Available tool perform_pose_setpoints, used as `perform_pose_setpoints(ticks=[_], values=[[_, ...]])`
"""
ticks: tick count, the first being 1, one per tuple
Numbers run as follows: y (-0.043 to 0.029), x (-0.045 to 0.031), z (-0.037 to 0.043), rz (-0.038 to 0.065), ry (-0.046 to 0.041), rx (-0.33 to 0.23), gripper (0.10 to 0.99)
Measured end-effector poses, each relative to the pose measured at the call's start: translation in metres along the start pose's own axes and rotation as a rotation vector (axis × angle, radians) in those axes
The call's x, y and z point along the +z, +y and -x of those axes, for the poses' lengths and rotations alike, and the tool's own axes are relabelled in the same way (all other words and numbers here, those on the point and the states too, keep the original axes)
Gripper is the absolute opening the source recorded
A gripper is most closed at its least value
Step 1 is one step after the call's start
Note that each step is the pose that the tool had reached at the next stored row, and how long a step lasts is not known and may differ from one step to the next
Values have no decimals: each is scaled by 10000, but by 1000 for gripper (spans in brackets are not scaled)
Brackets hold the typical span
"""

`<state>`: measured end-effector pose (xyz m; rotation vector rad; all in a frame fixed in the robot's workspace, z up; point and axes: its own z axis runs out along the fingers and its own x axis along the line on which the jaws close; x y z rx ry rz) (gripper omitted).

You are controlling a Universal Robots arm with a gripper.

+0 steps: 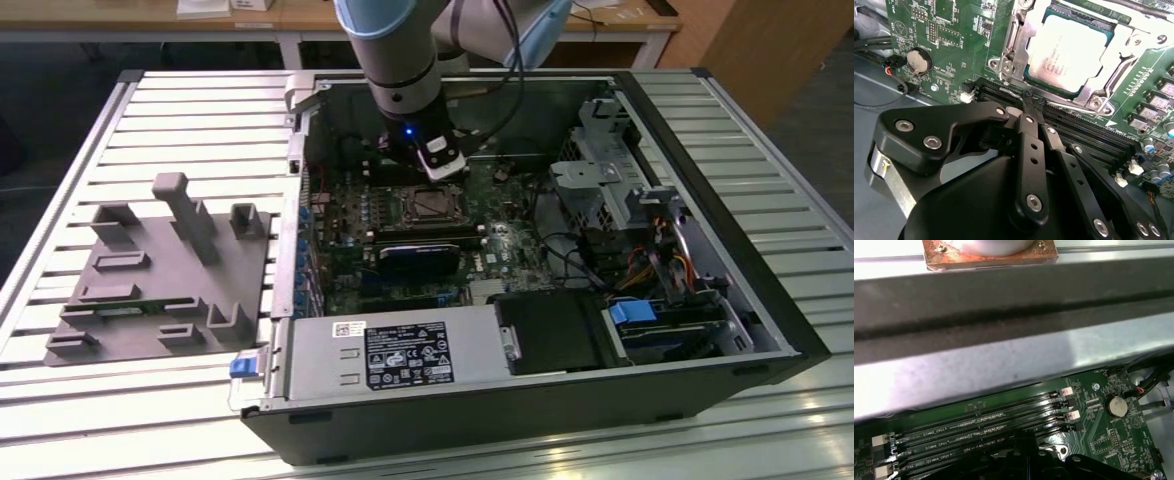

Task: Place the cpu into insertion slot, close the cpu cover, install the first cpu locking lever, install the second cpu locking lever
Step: 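Install the first cpu locking lever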

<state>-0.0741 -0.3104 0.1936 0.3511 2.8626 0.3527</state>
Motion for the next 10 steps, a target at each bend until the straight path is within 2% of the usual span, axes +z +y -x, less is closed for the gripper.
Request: perform_pose_setpoints(ticks=[10], values=[[-3,36,17,-104,-23,-28,106]])
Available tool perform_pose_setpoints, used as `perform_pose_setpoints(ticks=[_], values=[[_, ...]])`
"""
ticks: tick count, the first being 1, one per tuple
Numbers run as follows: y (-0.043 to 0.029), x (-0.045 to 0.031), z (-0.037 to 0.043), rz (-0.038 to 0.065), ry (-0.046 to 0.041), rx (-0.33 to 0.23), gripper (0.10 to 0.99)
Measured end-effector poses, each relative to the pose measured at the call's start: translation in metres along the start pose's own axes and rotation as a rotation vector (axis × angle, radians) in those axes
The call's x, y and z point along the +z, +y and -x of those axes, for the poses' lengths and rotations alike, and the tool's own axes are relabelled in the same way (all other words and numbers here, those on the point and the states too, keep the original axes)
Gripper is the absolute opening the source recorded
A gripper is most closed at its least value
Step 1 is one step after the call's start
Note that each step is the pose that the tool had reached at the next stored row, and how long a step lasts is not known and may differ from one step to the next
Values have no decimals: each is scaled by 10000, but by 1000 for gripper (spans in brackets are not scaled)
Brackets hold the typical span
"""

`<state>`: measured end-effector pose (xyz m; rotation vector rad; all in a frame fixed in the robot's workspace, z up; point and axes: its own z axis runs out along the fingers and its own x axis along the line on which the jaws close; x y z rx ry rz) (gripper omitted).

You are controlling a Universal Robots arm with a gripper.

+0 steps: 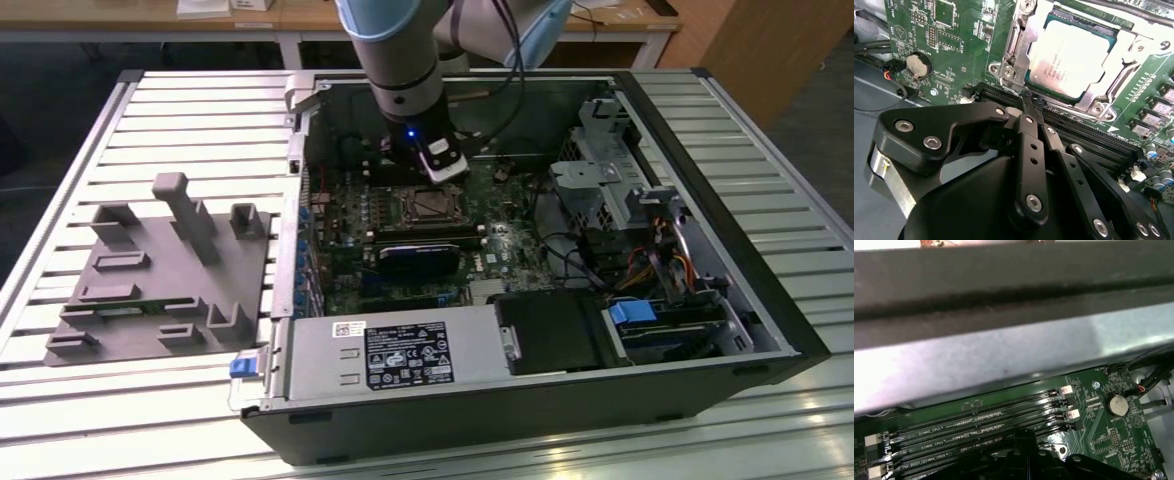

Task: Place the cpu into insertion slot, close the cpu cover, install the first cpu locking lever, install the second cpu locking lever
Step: 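Install the first cpu locking lever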

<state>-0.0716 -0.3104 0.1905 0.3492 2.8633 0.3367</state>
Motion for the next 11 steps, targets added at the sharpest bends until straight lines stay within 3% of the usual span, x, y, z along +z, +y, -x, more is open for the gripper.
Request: perform_pose_setpoints(ticks=[11], values=[[8,30,67,-10,-2,-5,106]])
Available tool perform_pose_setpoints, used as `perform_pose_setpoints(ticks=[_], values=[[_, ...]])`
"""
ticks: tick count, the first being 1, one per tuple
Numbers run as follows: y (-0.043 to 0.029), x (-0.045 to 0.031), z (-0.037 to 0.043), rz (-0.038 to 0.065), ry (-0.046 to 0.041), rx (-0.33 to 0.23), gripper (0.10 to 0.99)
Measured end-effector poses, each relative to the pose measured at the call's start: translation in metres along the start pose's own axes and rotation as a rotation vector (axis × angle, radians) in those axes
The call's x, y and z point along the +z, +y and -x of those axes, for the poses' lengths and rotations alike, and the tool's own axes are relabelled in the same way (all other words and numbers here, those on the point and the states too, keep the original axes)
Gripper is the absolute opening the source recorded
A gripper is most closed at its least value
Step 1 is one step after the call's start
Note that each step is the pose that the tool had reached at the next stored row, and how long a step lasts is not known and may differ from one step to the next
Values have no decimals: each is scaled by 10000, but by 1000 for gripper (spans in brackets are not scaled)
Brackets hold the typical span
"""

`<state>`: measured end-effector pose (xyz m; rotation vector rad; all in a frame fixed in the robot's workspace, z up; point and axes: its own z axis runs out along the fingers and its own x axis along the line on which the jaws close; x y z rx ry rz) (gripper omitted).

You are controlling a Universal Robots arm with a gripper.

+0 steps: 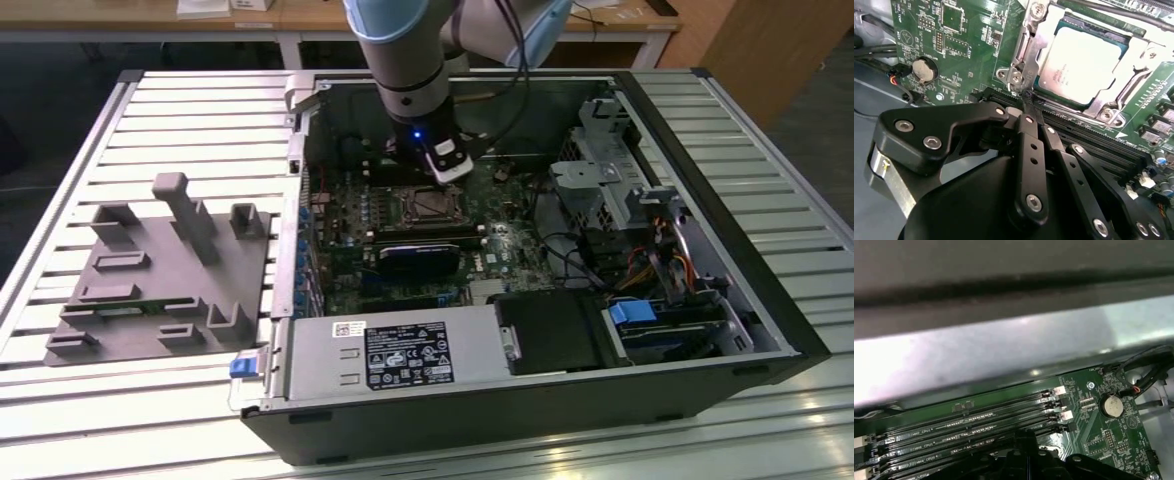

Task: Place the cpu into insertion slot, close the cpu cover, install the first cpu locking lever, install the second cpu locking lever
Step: 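Install the first cpu locking lever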

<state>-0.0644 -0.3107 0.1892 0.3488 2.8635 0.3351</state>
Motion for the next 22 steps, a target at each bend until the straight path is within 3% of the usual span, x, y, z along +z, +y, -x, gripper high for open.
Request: perform_pose_setpoints(ticks=[6,17,22], values=[[-10,-18,15,1,0,0,106],[43,-216,58,-2,-11,17,106],[47,-229,61,-2,-12,21,106]])
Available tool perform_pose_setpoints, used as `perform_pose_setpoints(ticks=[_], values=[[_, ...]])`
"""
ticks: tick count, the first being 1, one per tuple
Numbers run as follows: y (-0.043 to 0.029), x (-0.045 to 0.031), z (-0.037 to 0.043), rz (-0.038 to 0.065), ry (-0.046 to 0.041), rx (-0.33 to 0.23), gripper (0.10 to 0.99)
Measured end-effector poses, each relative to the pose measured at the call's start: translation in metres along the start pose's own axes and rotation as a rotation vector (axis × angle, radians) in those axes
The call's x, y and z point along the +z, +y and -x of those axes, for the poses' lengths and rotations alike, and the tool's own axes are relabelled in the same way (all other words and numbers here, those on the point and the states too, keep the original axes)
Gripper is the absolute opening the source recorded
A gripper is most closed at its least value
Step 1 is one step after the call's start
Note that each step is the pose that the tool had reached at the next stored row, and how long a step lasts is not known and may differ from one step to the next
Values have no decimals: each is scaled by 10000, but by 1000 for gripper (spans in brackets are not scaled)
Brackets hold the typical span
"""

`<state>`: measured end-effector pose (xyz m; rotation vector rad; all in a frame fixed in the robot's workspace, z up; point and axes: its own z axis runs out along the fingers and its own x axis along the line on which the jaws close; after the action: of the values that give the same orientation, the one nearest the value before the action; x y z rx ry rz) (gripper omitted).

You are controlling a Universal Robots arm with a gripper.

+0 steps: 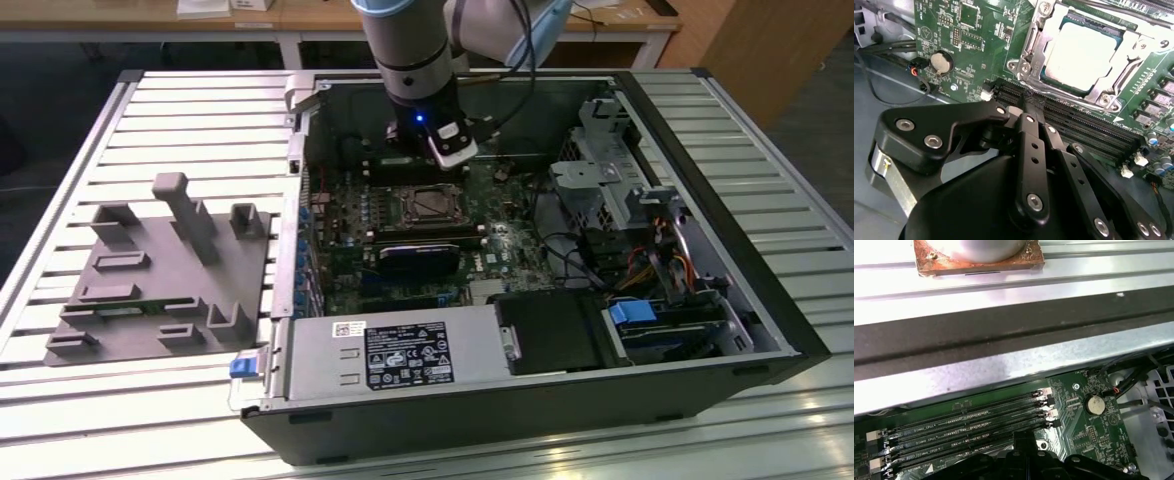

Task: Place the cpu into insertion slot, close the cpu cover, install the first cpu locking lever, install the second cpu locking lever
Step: 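Install the first cpu locking lever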

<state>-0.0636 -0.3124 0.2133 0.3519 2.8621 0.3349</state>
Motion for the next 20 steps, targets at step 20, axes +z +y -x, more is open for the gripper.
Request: perform_pose_setpoints(ticks=[20], values=[[21,31,102,-1837,958,-88,106]])
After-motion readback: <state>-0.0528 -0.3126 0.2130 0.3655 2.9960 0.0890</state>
